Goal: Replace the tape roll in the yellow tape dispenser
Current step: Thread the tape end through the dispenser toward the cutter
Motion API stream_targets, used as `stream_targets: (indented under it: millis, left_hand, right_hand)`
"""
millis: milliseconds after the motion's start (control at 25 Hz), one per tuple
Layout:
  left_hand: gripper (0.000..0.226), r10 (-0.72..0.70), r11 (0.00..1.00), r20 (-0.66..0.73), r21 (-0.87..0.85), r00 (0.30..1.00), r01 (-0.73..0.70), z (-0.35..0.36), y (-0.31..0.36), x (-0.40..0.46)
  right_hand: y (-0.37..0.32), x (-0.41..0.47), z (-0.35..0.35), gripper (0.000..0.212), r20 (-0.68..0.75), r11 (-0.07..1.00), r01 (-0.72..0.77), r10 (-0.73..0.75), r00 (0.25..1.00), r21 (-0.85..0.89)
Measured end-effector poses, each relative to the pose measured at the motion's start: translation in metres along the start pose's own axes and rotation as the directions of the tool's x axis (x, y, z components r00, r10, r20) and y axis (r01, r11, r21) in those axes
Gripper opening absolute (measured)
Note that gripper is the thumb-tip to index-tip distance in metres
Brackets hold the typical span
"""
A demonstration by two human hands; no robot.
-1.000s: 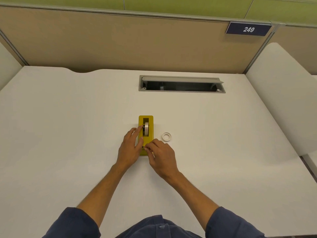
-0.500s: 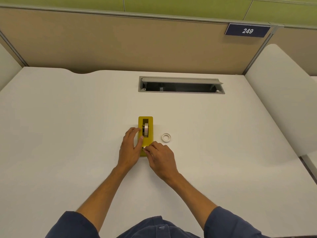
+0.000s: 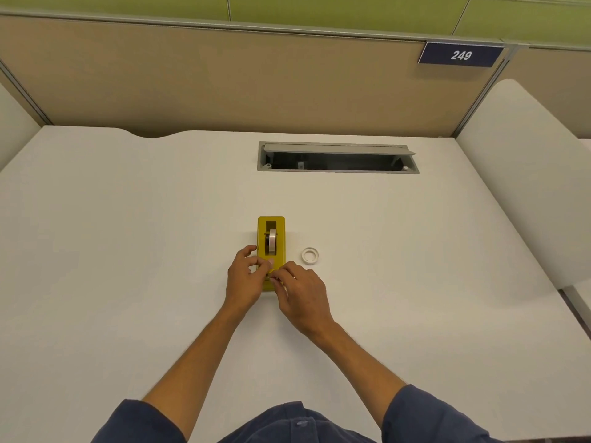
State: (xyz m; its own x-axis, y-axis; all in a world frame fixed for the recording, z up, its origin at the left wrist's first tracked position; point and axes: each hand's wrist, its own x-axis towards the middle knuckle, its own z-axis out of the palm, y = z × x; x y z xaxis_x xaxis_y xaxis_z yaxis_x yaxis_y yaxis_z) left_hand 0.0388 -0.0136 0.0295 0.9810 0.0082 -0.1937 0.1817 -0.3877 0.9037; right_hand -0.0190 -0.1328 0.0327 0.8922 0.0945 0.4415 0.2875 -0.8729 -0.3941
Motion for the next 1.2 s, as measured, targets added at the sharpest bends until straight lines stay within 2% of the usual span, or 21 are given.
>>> stream_targets:
  millis: [200,480,600,680,840,1000,1200]
  left_hand:
    - [0.016,-0.010,1.000,-0.003,-0.017,1.000,0.010,-0.001,0.003,-0.002]
    - [0.033,-0.030,0.997,-0.025,-0.069,0.999,0.028,0.001,0.008,-0.004]
    - [0.026,0.070,0.997,-0.088,-0.004,0.994,-0.071,-0.003,0.006,0.003]
    - [0.040,0.161,0.984,-0.061,0.087,0.985,-0.156,-0.004,0.002,0.009]
    - [0.059,0.234,0.943,0.075,0.224,0.969,-0.245,-0.005,-0.002,0.018]
    - [0.058,0.284,0.897,0.225,0.282,0.932,-0.341,-0.008,-0.004,0.028]
    - [0.053,0.332,0.854,0.213,0.345,0.919,-0.389,-0.011,0.001,0.036]
  right_hand:
    - [-0.002,0.001,-0.002,0.012,0.000,1.000,-0.001,0.001,1.000,0.003]
    - [-0.002,0.005,-0.004,0.011,0.017,0.999,-0.044,0.044,0.999,0.026]
    - [-0.003,0.005,-0.006,0.009,0.022,0.998,-0.054,0.053,0.998,0.036]
    - [-0.003,0.006,-0.008,0.008,0.021,0.997,-0.058,0.057,0.998,0.043]
    - [-0.004,0.009,-0.012,0.006,0.005,0.998,-0.048,0.048,0.999,0.045]
    - [-0.006,0.014,-0.015,0.007,0.003,0.999,-0.039,0.039,0.999,0.030]
    - [-0.006,0.024,-0.020,0.009,-0.007,0.999,-0.031,0.031,1.000,0.023]
